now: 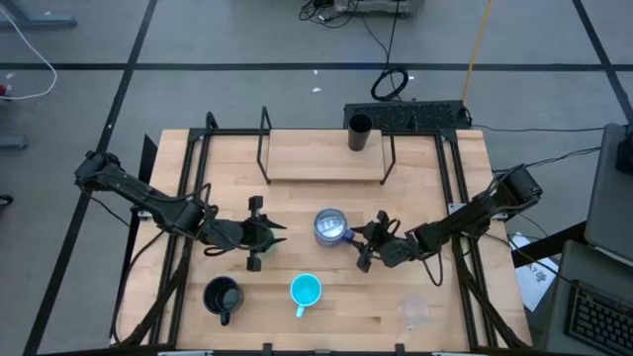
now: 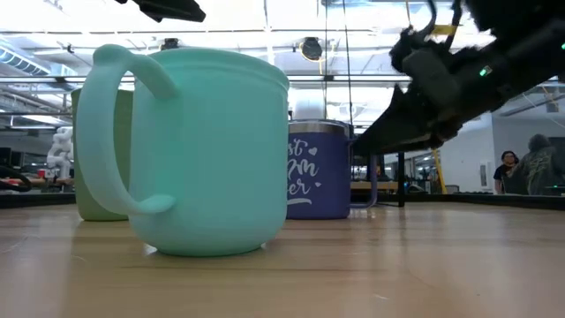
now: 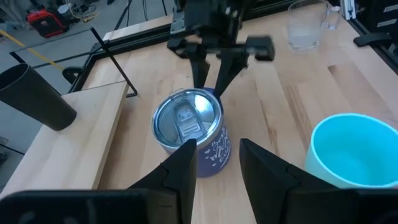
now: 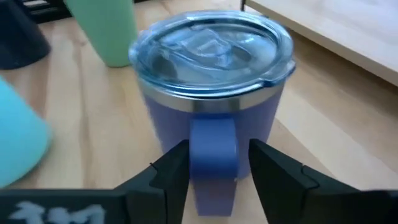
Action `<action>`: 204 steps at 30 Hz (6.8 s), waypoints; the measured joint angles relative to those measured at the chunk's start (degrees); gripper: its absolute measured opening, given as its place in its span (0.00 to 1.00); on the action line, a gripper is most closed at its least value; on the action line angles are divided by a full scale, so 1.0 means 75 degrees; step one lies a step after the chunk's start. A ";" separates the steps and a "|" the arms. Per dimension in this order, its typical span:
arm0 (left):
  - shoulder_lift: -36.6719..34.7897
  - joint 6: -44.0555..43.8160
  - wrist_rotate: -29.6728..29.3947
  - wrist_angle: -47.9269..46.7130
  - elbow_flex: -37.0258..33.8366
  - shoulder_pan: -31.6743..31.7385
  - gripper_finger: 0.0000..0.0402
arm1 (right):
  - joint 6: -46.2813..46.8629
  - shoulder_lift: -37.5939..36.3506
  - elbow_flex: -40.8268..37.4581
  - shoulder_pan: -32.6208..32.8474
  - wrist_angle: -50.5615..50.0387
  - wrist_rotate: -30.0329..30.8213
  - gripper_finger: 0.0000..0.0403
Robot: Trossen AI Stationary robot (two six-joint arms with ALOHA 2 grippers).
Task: Stack small to large cups/mugs on shelf
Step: Put the purple mug on the shelf
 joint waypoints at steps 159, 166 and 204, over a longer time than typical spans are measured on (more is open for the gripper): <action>0.4485 0.5168 -0.2457 0.7082 0.1300 0.2176 0.03 | -0.3023 -0.0538 0.0354 -0.1973 0.6281 -0.0177 0.21; 0.4339 0.5000 -0.2355 0.6877 0.1300 0.2040 0.02 | -0.3300 -0.0538 0.0356 -0.1947 0.6281 -0.0339 0.26; 0.2050 0.2230 0.5360 0.4147 0.1288 0.3367 0.02 | -0.4868 -0.3339 0.0353 -0.0749 0.1698 -0.0399 0.52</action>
